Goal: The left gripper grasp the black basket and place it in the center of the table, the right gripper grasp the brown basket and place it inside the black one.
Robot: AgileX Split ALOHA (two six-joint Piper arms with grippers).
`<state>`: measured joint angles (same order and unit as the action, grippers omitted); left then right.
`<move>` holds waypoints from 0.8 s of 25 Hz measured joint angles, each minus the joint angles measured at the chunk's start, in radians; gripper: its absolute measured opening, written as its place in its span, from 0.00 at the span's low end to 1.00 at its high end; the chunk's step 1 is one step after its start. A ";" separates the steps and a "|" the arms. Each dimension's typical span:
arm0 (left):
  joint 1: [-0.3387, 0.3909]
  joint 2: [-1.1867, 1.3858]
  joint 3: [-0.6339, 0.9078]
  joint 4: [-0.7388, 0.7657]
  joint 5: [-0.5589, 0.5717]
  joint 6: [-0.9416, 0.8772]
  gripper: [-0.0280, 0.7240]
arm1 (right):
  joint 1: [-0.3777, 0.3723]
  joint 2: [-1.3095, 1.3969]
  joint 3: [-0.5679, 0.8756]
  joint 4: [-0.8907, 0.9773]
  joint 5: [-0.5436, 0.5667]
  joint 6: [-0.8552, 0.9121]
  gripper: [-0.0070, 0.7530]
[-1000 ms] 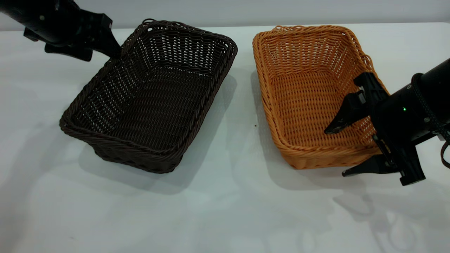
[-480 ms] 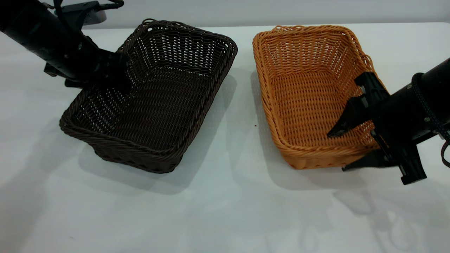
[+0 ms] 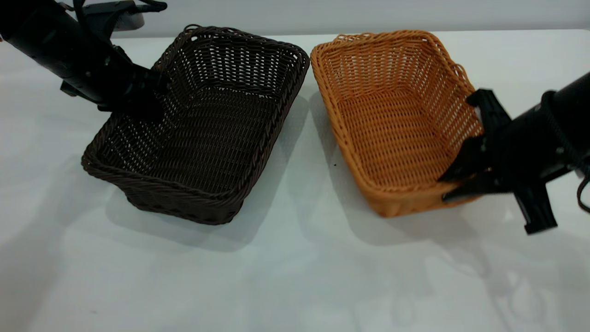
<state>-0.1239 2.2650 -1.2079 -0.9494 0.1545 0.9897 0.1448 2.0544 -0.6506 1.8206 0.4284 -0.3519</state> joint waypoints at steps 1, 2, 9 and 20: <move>0.000 0.000 0.000 0.002 0.010 0.001 0.14 | -0.010 -0.005 -0.011 -0.004 0.001 -0.001 0.10; 0.000 0.000 0.000 0.008 0.022 0.003 0.14 | -0.025 -0.011 -0.026 -0.008 0.009 -0.002 0.10; -0.026 0.001 -0.041 0.051 0.123 0.169 0.14 | -0.144 -0.024 -0.195 -0.091 0.064 -0.046 0.10; -0.202 0.109 -0.300 0.115 0.298 0.614 0.14 | -0.208 -0.024 -0.574 -0.714 0.318 0.145 0.10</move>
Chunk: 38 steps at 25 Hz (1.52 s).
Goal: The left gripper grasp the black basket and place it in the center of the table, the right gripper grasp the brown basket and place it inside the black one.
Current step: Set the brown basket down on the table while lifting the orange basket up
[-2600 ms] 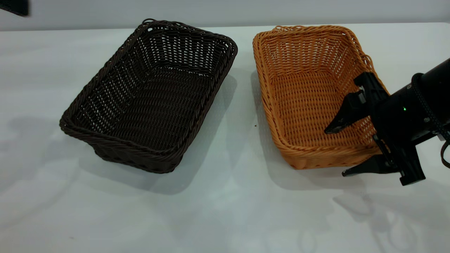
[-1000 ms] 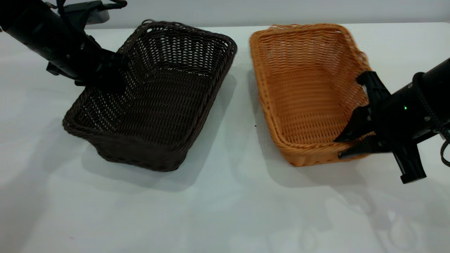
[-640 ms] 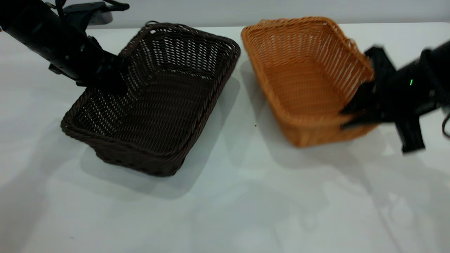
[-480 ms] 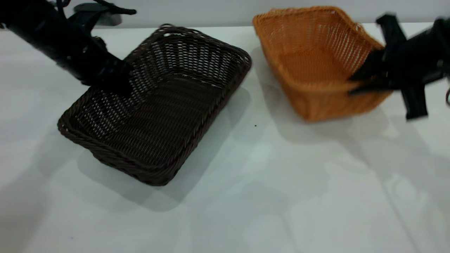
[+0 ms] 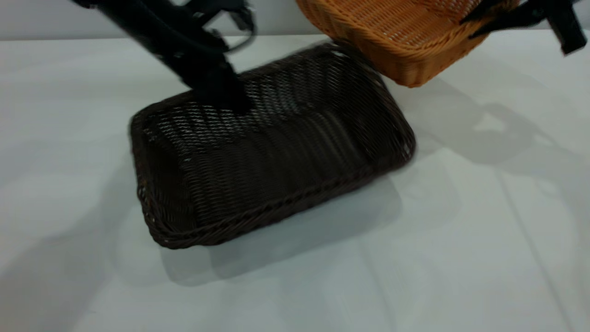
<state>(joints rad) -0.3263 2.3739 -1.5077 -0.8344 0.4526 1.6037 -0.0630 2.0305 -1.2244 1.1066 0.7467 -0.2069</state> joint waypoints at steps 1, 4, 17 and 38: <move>-0.022 0.014 -0.023 0.019 0.005 0.026 0.14 | -0.001 0.000 -0.021 -0.023 0.021 0.009 0.10; -0.071 0.044 -0.077 0.069 0.020 0.078 0.14 | -0.004 0.000 -0.071 -0.048 0.079 0.018 0.10; -0.098 0.072 -0.097 0.073 -0.020 0.243 0.14 | -0.005 0.000 -0.098 -0.059 0.116 0.010 0.10; -0.097 -0.074 -0.097 0.087 0.031 0.225 0.67 | -0.069 0.000 -0.137 0.004 0.096 -0.005 0.11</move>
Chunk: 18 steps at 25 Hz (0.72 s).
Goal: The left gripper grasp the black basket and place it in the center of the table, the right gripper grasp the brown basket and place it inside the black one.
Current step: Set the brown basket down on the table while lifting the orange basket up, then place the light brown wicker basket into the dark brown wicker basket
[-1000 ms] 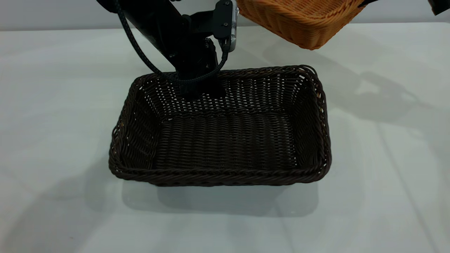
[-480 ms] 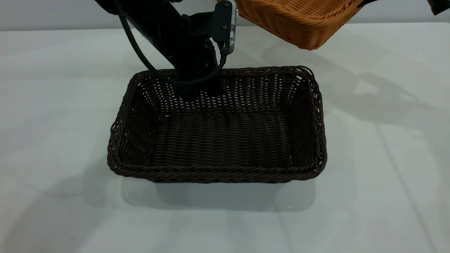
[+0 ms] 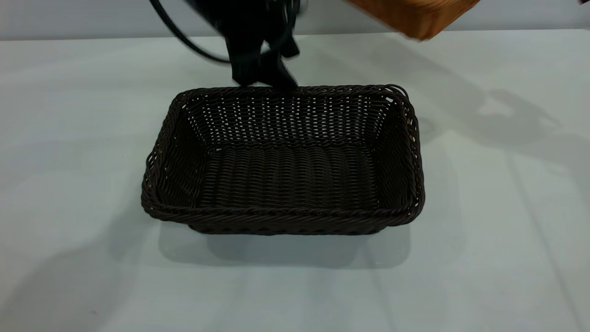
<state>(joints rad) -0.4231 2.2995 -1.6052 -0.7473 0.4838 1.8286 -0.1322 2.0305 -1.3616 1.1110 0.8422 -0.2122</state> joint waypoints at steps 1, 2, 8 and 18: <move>0.001 -0.023 0.000 0.016 0.025 -0.026 0.67 | -0.018 0.000 -0.012 0.000 0.007 0.000 0.11; 0.003 -0.053 0.000 0.040 0.047 -0.062 0.67 | -0.035 0.000 -0.025 -0.004 0.018 0.000 0.11; 0.053 -0.297 0.000 0.177 0.129 -0.297 0.67 | -0.076 0.000 -0.069 -0.118 0.125 0.002 0.11; 0.089 -0.647 0.000 0.183 0.076 -0.365 0.67 | 0.187 0.006 -0.069 -0.273 0.316 -0.073 0.11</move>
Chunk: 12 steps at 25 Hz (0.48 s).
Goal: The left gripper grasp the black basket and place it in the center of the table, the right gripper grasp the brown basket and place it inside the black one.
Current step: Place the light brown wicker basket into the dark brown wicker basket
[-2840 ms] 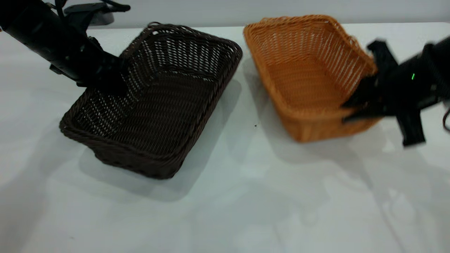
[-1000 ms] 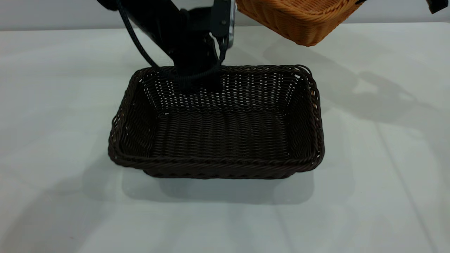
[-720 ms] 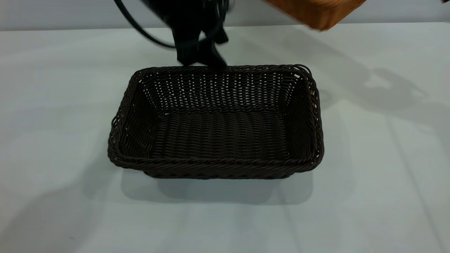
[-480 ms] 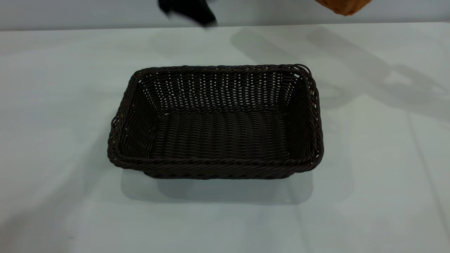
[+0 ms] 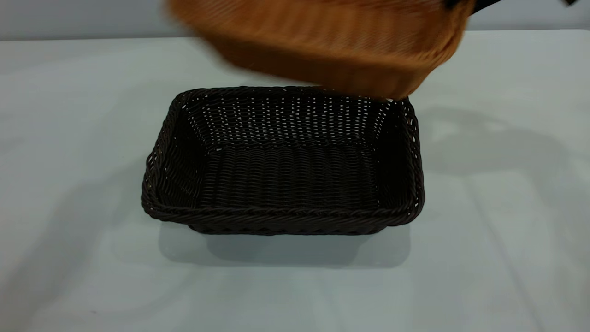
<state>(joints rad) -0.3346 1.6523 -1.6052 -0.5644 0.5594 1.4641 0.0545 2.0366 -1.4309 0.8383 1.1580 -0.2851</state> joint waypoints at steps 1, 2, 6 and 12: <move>0.000 -0.013 0.000 0.000 0.000 -0.007 0.67 | 0.028 0.004 -0.001 -0.010 0.013 -0.007 0.11; 0.000 -0.026 0.000 0.000 0.000 -0.015 0.67 | 0.051 0.010 -0.001 -0.019 0.020 -0.010 0.11; 0.001 -0.053 0.000 0.000 0.000 -0.046 0.67 | 0.109 0.047 -0.006 -0.064 0.021 -0.014 0.11; 0.001 -0.056 0.000 0.000 0.007 -0.065 0.67 | 0.134 0.121 -0.007 -0.100 0.019 -0.014 0.12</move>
<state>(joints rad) -0.3334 1.5961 -1.6052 -0.5644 0.5664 1.3990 0.1889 2.1573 -1.4383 0.7382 1.1770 -0.2988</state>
